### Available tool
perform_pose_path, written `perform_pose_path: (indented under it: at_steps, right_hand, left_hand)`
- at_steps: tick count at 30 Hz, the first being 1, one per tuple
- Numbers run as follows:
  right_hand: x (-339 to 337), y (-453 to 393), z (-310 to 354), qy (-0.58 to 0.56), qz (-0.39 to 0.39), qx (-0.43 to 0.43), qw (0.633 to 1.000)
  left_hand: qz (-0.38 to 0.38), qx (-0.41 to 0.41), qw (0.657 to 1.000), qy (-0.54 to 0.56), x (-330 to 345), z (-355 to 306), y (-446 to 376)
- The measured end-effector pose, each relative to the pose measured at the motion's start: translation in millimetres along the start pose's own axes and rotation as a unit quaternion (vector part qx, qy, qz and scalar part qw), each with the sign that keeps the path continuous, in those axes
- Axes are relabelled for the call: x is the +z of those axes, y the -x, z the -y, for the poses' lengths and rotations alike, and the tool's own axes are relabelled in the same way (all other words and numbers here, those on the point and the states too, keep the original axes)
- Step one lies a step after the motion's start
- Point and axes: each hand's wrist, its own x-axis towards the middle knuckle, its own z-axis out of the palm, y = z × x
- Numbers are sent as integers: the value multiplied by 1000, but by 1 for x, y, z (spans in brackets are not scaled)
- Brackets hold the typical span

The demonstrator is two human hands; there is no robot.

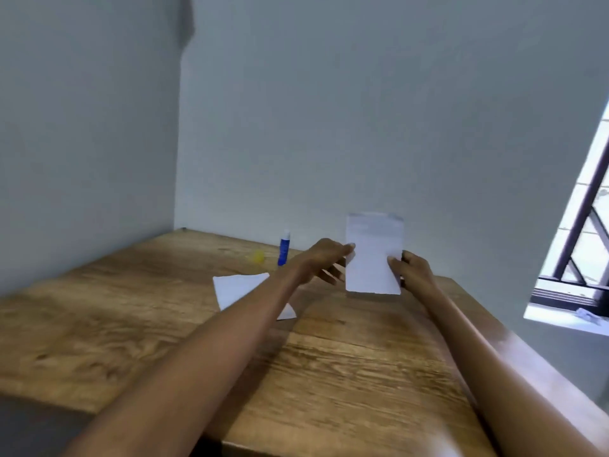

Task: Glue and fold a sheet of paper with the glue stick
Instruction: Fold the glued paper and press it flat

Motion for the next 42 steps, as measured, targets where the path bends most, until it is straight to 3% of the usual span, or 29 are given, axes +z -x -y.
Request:
perform_pose_path:
  at_steps: [3, 5, 8, 11, 16, 21, 26, 29, 32, 37, 42]
  right_hand:
    - [13, 8, 5, -39, 20, 18, 999]
    - [25, 12, 11, -74, 43, 41, 995]
    - [51, 15, 29, -138, 82, 54, 986]
    - [82, 19, 47, -187, 110, 50, 975]
    - [130, 30, 60, -250, 154, 82, 952]
    - [138, 30, 47, -253, 180, 93, 946]
    - [130, 27, 38, -254, 170, 97, 947]
    - [128, 32, 40, -210, 188, 70, 957]
    - [123, 37, 42, -217, 198, 58, 954]
    - [116, 38, 35, -228, 184, 53, 955]
    - [121, 36, 37, -292, 142, 27, 945]
  left_hand:
    - [-67, -16, 986, -151, -53, 15, 17]
    - [-99, -40, 946, -308, -88, 32, 27]
    - [-55, -154, 884, -437, -128, 53, 42]
    - [-22, -202, 869, -451, -146, 65, 50]
    - [-32, -185, 903, -386, -150, 70, 53]
    - [-53, -145, 955, -252, -154, 75, 51]
    - [-143, -21, 983, -115, -150, 79, 44]
    - [-176, 108, 976, -73, -142, 73, 44]
    - [-165, 178, 966, -88, -132, 63, 41]
    - [-160, 209, 962, -74, -122, 50, 33]
    - [-245, 154, 951, 110, -114, 62, 28]
